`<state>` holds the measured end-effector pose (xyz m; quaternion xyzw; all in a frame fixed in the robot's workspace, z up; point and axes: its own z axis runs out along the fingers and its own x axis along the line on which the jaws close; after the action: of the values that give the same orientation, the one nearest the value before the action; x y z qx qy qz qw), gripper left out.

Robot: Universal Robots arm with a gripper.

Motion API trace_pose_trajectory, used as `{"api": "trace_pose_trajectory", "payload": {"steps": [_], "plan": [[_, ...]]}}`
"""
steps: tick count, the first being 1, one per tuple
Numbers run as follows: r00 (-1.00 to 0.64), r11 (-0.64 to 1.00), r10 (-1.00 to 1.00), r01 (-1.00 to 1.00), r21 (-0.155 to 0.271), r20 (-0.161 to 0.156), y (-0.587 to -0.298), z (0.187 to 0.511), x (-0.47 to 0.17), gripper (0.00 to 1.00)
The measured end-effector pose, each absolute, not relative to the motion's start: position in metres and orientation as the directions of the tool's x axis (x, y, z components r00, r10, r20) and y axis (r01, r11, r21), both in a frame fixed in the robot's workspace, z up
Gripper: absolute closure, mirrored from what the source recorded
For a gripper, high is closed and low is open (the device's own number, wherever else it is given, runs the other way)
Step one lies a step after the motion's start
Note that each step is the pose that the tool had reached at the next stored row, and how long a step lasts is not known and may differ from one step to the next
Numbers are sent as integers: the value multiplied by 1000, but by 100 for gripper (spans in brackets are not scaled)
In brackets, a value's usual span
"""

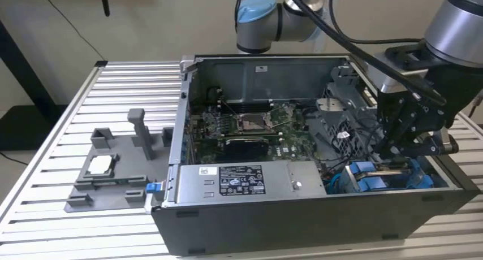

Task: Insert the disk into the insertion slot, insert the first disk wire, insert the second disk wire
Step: 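Insert the second disk wire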

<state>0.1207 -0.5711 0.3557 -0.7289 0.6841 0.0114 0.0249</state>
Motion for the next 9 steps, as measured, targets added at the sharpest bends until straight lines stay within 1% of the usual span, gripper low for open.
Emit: {"api": "trace_pose_trajectory", "payload": {"steps": [3, 6, 9], "plan": [[46, -45, -997, -999, -20, -57, -572, 355, 121, 84], [44, -45, -997, -999, 0, -59, -574, 354, 124, 84], [44, -45, -997, -999, 10, -65, -577, 353, 128, 84]]}}
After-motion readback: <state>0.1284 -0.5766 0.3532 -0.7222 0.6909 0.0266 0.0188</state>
